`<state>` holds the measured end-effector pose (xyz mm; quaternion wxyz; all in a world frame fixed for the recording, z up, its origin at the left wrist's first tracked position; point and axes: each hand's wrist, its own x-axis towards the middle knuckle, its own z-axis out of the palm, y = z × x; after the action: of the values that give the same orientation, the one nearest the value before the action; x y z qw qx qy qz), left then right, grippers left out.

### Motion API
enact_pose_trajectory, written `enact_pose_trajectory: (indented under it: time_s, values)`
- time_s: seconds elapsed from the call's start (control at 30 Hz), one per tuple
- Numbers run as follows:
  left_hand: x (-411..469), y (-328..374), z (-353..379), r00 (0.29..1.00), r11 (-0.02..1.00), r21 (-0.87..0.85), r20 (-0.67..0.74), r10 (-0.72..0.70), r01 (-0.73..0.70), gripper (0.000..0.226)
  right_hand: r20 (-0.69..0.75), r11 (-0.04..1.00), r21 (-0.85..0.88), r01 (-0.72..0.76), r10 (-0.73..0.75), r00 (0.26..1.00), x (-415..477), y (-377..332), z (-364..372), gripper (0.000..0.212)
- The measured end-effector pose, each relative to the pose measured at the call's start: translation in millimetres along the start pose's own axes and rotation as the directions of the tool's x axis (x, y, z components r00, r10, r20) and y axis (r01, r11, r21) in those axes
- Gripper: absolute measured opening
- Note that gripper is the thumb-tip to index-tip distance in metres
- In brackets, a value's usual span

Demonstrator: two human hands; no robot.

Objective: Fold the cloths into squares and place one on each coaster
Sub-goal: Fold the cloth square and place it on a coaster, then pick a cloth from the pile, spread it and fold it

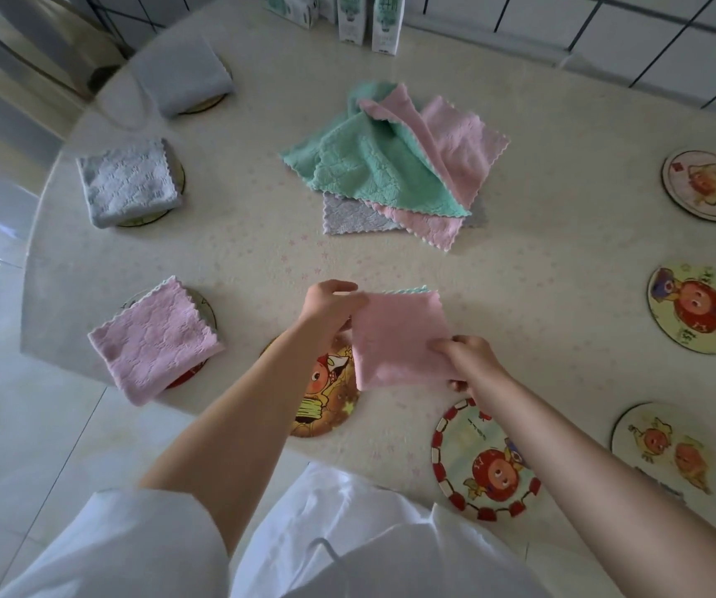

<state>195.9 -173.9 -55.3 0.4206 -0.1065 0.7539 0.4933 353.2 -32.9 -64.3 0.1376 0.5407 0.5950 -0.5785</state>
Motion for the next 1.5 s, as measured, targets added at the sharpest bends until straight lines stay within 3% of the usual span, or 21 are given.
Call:
enact_pose_trajectory:
  time_s: [0.13, 0.33, 0.47, 0.77, 1.0, 1.1, 1.23, 1.5]
  values:
    - [-18, -15, -31, 0.998, 0.99, -0.125, 0.023, 0.062, -0.059, 0.024, 0.096, 1.0, 0.026, 0.008, -0.01, 0.995, -5, -1, 12, 0.029]
    - [-41, -69, -92, 0.986, 0.99, -0.097, -0.144, 0.086, -0.1, 0.017, 0.246, 0.971, -0.151, 0.187, -0.147, 0.958, -23, -3, 54, 0.026]
    - [-46, -94, -108, 0.963, 0.988, -0.1, -0.253, 0.09, -0.119, 0.014, 0.234, 0.92, -0.237, 0.313, -0.259, 0.937, -22, 1, 79, 0.016]
    - [-38, -115, -111, 0.881, 0.966, 0.213, -0.415, 0.227, -0.148, 0.008, 0.218, 0.74, -0.508, 0.441, -0.385, 0.897, -17, 8, 95, 0.024]
    - [-32, -119, -113, 0.86, 0.861, 0.493, -0.379, 0.342, -0.125, 0.008, 0.292, 0.541, -0.669, 0.51, -0.439, 0.85, -10, 10, 92, 0.02]
    - [-32, -113, -112, 0.84, 0.801, 0.587, -0.369, 0.398, -0.121, 0.017, 0.313, 0.534, -0.686, 0.494, -0.397, 0.863, -1, 4, 83, 0.023]
    - [-28, -93, -102, 0.808, 0.631, 0.764, -0.284, 0.517, -0.135, 0.026, 0.308, 0.564, -0.665, 0.489, -0.389, 0.868, 14, -20, 60, 0.014]
    - [19, -11, -66, 0.795, 0.506, 0.819, -0.107, 0.597, -0.269, 0.027, 0.133, 0.567, -0.683, 0.46, -0.522, 0.842, 62, -108, -6, 0.016]
